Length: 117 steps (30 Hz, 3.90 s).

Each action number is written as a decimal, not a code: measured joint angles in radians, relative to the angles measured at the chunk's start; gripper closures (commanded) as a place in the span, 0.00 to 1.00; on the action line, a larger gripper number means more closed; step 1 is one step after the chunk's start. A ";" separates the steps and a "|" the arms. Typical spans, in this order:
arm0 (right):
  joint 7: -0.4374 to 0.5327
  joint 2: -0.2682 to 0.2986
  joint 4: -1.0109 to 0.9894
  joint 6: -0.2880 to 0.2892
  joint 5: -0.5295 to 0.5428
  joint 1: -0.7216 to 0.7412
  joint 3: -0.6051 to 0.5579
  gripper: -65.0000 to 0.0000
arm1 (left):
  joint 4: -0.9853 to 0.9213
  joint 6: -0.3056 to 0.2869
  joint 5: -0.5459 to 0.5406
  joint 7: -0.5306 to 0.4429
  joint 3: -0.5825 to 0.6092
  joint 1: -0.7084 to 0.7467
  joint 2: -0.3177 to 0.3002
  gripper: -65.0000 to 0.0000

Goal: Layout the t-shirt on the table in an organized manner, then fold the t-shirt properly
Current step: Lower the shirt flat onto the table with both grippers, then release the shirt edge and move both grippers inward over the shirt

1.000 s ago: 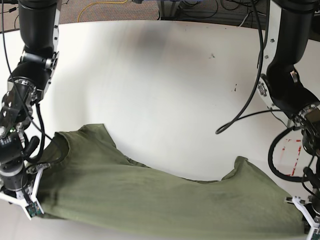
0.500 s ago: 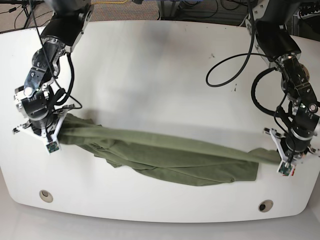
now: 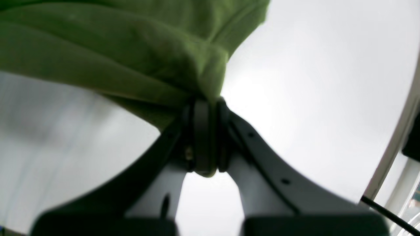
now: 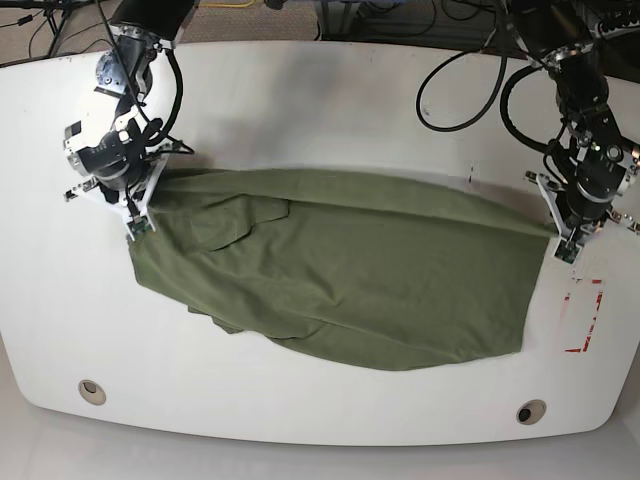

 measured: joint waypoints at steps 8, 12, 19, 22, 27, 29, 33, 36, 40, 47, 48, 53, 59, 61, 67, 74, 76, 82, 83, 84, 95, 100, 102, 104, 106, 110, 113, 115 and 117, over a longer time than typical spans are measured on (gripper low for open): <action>0.004 -0.001 0.001 0.000 0.004 -0.108 -0.002 0.96 | 0.013 0.002 0.005 0.001 -0.095 0.156 -0.002 1.00; 0.011 0.000 0.001 0.000 0.007 -0.171 0.000 0.96 | 0.016 -0.002 -0.001 -0.002 -0.146 0.241 0.000 1.00; 0.015 0.000 0.000 0.000 0.011 -0.271 0.000 0.96 | 0.015 -0.003 0.000 0.006 -0.187 0.374 0.003 1.00; 0.014 0.000 0.000 0.000 0.010 -0.307 0.000 0.96 | 0.015 -0.003 -0.001 0.002 -0.204 0.391 0.003 1.00; 0.015 -0.001 0.000 0.000 0.008 -0.340 0.000 0.96 | 0.016 -0.003 0.000 -0.004 -0.206 0.400 0.001 1.00; 0.015 0.000 0.000 0.000 0.008 -0.343 0.000 0.96 | 0.015 -0.003 0.000 -0.003 -0.205 0.401 0.000 1.00; 0.015 0.000 0.000 0.000 0.008 -0.340 0.000 0.96 | 0.015 -0.003 0.000 -0.004 -0.199 0.396 0.000 1.00; 0.015 0.000 0.000 0.000 0.008 -0.338 0.000 0.96 | 0.016 -0.003 0.003 -0.004 -0.184 0.393 -0.002 1.00; 0.020 0.010 0.000 0.001 0.008 -0.330 0.000 0.96 | 0.014 -0.003 0.005 0.003 -0.184 0.368 -0.005 1.00; 0.041 0.019 0.000 0.000 0.008 -0.279 0.001 0.96 | 0.011 -0.003 0.010 0.002 -0.145 0.258 -0.022 1.00; 0.041 0.019 0.000 0.000 0.007 -0.276 0.001 0.96 | 0.008 -0.002 0.011 0.000 -0.134 0.248 -0.030 1.00; 0.037 0.018 0.000 0.000 0.006 -0.277 0.001 0.96 | -0.012 -0.003 0.009 -0.004 -0.078 0.217 -0.060 1.00; 0.031 0.015 0.000 0.000 0.003 -0.278 0.001 0.96 | -0.060 -0.003 0.010 -0.001 -0.051 0.182 -0.074 1.00; 0.030 0.015 0.000 0.000 0.003 -0.279 0.001 0.96 | -0.079 -0.003 0.008 -0.001 -0.044 0.166 -0.089 1.00; 0.050 0.014 -0.001 0.000 0.004 -0.276 0.001 0.95 | -0.156 -0.004 0.004 -0.004 -0.033 0.118 -0.113 1.00; 0.080 0.014 -0.021 0.001 0.007 -0.276 0.001 0.78 | -0.203 -0.003 0.006 -0.003 -0.034 0.079 -0.121 0.90; 0.090 0.014 -0.027 0.000 0.006 -0.276 0.001 0.67 | -0.218 -0.003 0.007 -0.003 -0.034 0.067 -0.122 0.80; 0.089 0.016 -0.031 0.000 -0.013 -0.262 0.004 0.37 | -0.262 0.001 0.019 0.000 -0.034 0.032 -0.124 0.50; 0.090 0.016 -0.032 0.000 -0.017 -0.257 0.005 0.34 | -0.266 0.001 0.019 0.000 -0.034 0.027 -0.124 0.47; 0.090 0.016 -0.032 0.000 -0.018 -0.252 0.005 0.32 | -0.267 0.000 0.019 0.000 -0.034 0.022 -0.124 0.45; 0.087 0.014 -0.011 0.000 -0.007 -0.192 0.006 0.29 | -0.245 0.001 0.018 0.003 -0.037 -0.097 -0.124 0.45; 0.100 -0.020 -0.009 0.000 0.046 -0.167 0.009 0.29 | -0.166 0.001 0.015 0.003 -0.040 -0.101 -0.122 0.45; 0.117 -0.031 -0.009 0.001 0.100 -0.164 0.010 0.29 | -0.143 0.002 0.014 0.003 -0.040 -0.095 -0.117 0.45; 0.135 -0.050 -0.009 0.000 0.148 -0.159 0.028 0.29 | -0.128 0.002 0.014 0.001 -0.041 -0.075 -0.103 0.45; 0.167 -0.079 -0.009 0.000 0.166 -0.154 0.061 0.29 | -0.121 0.006 0.014 -0.002 -0.042 -0.048 -0.087 0.45; 0.235 -0.104 -0.019 0.000 0.117 -0.139 0.090 0.29 | -0.119 0.000 0.013 0.010 -0.040 0.008 -0.057 0.45; 0.241 -0.106 -0.021 0.000 0.086 -0.127 0.089 0.29 | -0.117 0.001 0.016 0.008 -0.042 0.019 -0.043 0.45; 0.240 -0.106 -0.021 0.000 0.085 -0.126 0.087 0.29 | -0.116 0.001 0.014 0.005 -0.042 0.028 -0.038 0.45; 0.240 -0.108 -0.021 0.000 0.086 -0.127 0.087 0.29 | -0.115 0.002 0.013 0.002 -0.042 0.040 -0.031 0.45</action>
